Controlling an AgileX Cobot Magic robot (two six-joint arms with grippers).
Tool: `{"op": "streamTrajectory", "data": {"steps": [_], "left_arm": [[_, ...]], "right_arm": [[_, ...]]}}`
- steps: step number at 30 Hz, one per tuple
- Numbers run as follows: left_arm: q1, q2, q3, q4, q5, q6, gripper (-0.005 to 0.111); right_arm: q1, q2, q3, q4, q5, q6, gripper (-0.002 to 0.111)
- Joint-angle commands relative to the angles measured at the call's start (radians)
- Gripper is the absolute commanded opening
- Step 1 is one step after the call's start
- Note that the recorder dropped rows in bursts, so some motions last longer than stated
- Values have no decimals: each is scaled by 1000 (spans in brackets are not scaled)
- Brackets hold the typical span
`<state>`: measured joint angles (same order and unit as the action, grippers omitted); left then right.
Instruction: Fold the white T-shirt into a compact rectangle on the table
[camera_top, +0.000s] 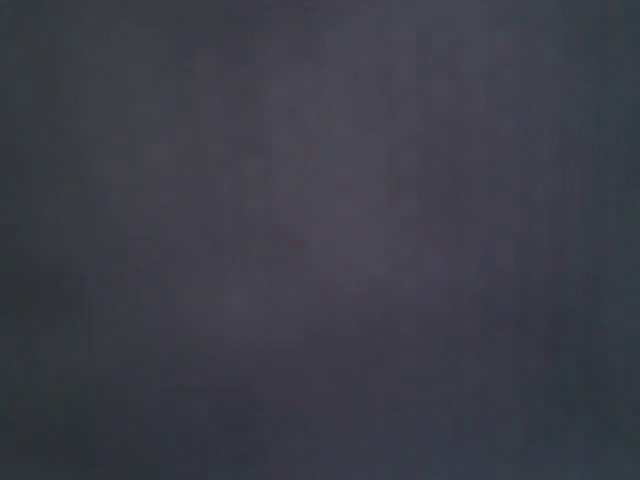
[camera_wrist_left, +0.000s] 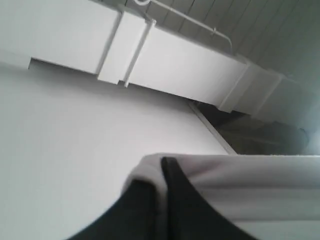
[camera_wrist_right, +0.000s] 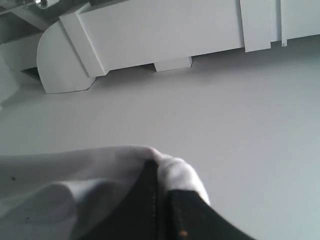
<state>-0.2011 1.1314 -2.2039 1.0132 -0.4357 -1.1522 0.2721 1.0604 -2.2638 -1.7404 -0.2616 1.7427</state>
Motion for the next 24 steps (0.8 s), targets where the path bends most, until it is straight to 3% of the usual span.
{"op": "streamTrajectory", "data": {"steps": [1,2,3,4,10,17,20,24], "left_arm": [[-2,-7,48,349,63,-375,0],[-2,-7,62,442,63,-463,0],[-2,-5,102,692,61,-640,0],[-2,-5,126,731,51,-694,0],[3,8,395,731,-86,-715,0],[3,-63,853,731,-117,-686,0],[3,-147,1051,731,-183,-654,0],[1,-169,1207,731,-198,-639,0]], "right_arm": [[0,-13,79,-4,41,36,0],[0,-15,114,-4,45,41,0],[0,-15,189,-4,58,41,0],[0,-15,235,-4,65,41,0],[0,-56,632,-4,143,16,0],[0,-313,1183,-4,204,111,0],[0,-434,1419,-4,124,179,0],[0,-454,1560,-4,55,211,0]]}}
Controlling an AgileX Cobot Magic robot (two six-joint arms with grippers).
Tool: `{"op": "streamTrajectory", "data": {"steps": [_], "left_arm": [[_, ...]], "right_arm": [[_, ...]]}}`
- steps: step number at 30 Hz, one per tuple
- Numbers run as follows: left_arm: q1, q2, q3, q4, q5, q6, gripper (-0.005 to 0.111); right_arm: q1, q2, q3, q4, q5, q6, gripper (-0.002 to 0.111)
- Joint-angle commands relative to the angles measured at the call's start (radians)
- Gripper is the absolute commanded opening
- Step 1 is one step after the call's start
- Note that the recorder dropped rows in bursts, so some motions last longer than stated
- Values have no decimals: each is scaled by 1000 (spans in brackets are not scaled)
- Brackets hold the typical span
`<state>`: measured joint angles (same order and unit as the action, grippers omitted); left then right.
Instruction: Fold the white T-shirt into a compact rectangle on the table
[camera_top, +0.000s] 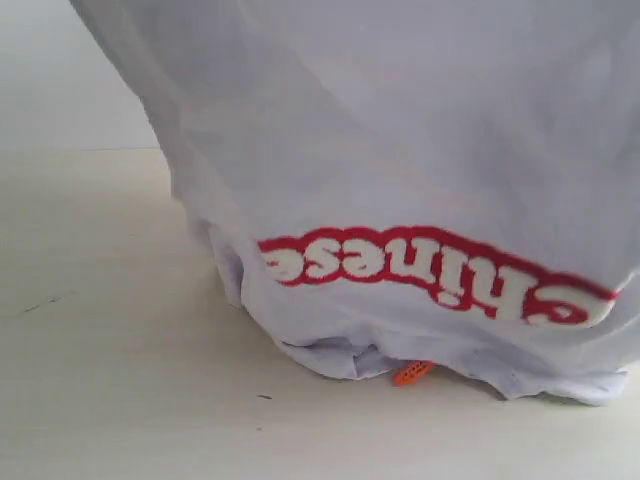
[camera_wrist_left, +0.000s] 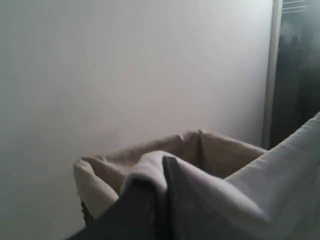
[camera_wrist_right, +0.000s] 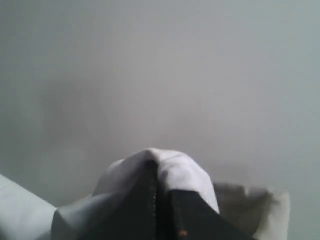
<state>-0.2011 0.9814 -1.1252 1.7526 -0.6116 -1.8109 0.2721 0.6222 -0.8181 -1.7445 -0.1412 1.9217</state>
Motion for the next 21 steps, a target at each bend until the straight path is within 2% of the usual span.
{"op": "streamTrajectory", "data": {"steps": [1,3,6,9,14,17,21], "left_arm": [[1,-14,176,-8,-20,25,0],[1,5,237,-37,-16,69,0],[1,52,326,-206,-23,223,0],[1,125,370,-362,-97,391,0],[1,293,366,-538,-211,574,0],[-3,404,339,-659,-334,668,0],[-56,552,220,-691,-366,681,0]], "right_arm": [[0,-9,152,0,-72,44,0],[0,20,212,0,-72,44,0],[0,82,277,0,-68,27,0],[0,155,288,0,-54,-14,0],[0,308,245,0,146,-21,0],[0,395,184,0,172,-35,0],[0,467,91,0,203,-62,0]]}}
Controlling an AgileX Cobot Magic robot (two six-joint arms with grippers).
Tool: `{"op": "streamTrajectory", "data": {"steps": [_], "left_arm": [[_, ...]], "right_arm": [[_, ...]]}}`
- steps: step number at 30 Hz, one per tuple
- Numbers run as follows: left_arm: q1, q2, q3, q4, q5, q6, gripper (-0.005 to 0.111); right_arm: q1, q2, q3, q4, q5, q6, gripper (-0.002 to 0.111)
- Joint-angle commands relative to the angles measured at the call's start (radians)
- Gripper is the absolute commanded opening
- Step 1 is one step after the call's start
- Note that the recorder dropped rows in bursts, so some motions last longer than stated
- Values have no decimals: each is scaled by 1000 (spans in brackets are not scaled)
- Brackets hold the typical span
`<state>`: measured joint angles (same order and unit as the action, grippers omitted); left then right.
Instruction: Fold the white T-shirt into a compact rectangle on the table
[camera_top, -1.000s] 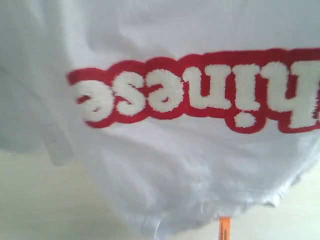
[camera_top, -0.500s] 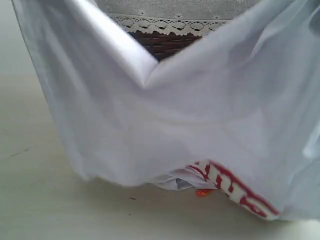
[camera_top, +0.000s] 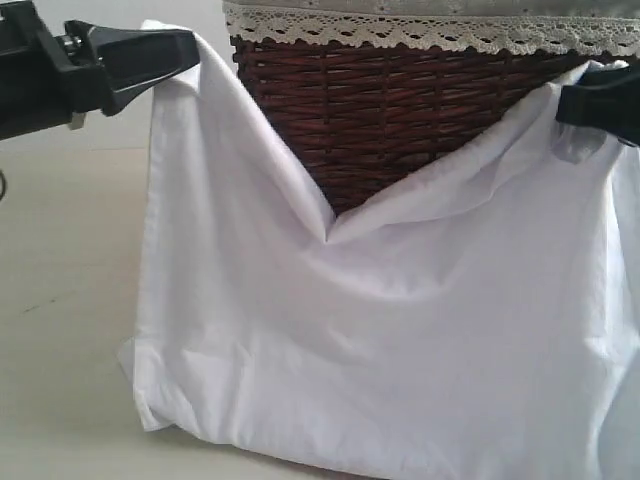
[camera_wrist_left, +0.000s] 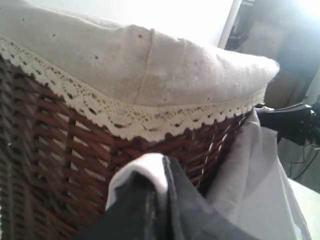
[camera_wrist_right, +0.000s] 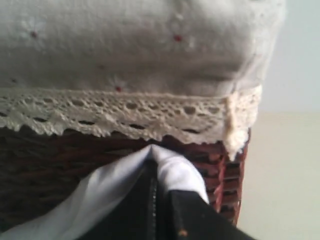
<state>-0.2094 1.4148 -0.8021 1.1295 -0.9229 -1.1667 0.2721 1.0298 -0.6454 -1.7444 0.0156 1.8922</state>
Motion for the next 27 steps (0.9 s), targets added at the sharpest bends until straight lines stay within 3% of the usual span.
{"op": "streamTrajectory", "data": {"steps": [1,6,8,12,18,27], "left_arm": [[-65,152,-140,-68,-55,43,0],[-142,273,-286,-111,-14,63,0],[-163,319,-352,-127,89,75,0],[-162,396,-465,-147,320,45,0],[-138,429,-481,-149,331,23,0],[-138,425,-481,6,238,-79,0]], "right_arm": [[0,67,-99,0,60,-32,0],[0,80,-150,0,177,-88,0],[0,82,-150,0,268,-94,0],[0,84,-150,0,233,-112,0],[0,174,-155,0,226,-112,0],[-66,426,-322,0,240,-112,0]]}}
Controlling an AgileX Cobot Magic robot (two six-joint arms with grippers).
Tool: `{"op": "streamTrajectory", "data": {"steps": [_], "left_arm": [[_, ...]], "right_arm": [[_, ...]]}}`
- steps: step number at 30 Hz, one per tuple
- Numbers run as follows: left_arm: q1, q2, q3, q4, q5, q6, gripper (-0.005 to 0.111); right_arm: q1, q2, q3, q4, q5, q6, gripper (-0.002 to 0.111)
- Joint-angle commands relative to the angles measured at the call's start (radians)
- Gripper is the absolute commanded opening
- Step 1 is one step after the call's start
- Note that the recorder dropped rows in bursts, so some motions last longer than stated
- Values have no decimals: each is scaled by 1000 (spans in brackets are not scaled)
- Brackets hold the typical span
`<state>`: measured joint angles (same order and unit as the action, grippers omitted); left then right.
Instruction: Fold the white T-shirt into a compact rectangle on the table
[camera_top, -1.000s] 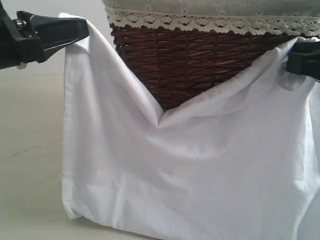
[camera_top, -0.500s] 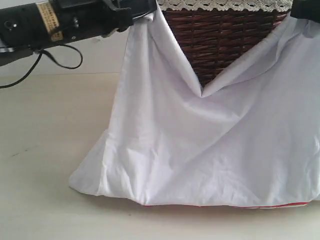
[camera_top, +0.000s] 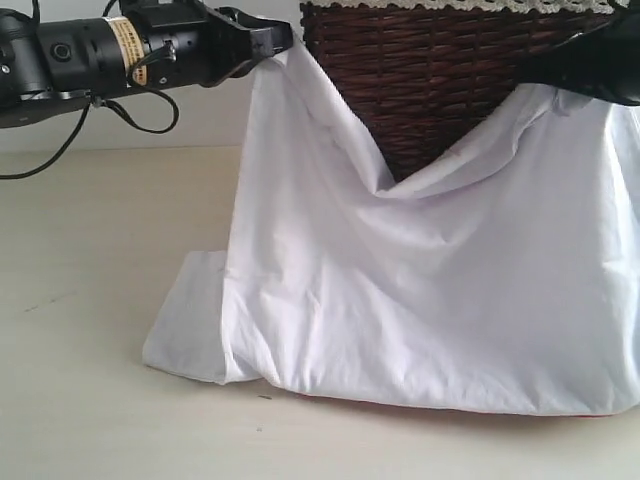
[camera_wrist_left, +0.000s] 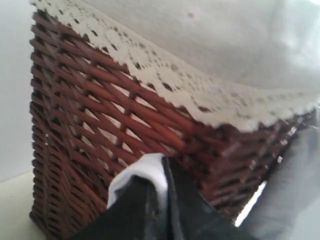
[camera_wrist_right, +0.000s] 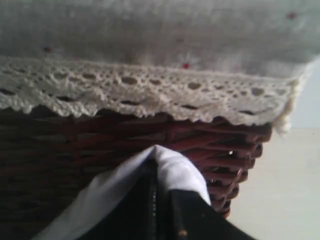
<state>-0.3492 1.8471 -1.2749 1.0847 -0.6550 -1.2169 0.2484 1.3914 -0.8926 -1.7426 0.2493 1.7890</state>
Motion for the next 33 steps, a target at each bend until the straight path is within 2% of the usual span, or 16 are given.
{"op": "streamTrajectory", "data": {"steps": [1,4,7,12,19,22,25,29,33], "left_arm": [[4,-9,-8,62,-14,-29,0],[24,-23,-8,86,-16,-41,0],[51,-31,-8,124,-69,-121,0],[51,-68,-8,304,-121,-218,0],[45,-209,84,362,-231,-249,0],[45,-284,115,355,-246,-249,0],[45,-364,137,319,-326,-254,0],[-4,-427,149,332,-458,-321,0],[-149,-427,149,337,-467,-359,0]], "right_arm": [[-56,77,-95,-2,3,-8,0],[-112,88,-140,-2,-59,-8,0],[-152,55,-147,-2,-173,-7,0],[-161,-66,-108,-2,-319,-8,0],[-161,-324,-4,-2,-268,-7,0],[-161,-450,8,-2,-262,-7,0],[-161,-553,4,-2,-242,-9,0],[-161,-672,-15,-2,-148,-40,0],[-161,-753,-63,-2,-27,-157,0]]}}
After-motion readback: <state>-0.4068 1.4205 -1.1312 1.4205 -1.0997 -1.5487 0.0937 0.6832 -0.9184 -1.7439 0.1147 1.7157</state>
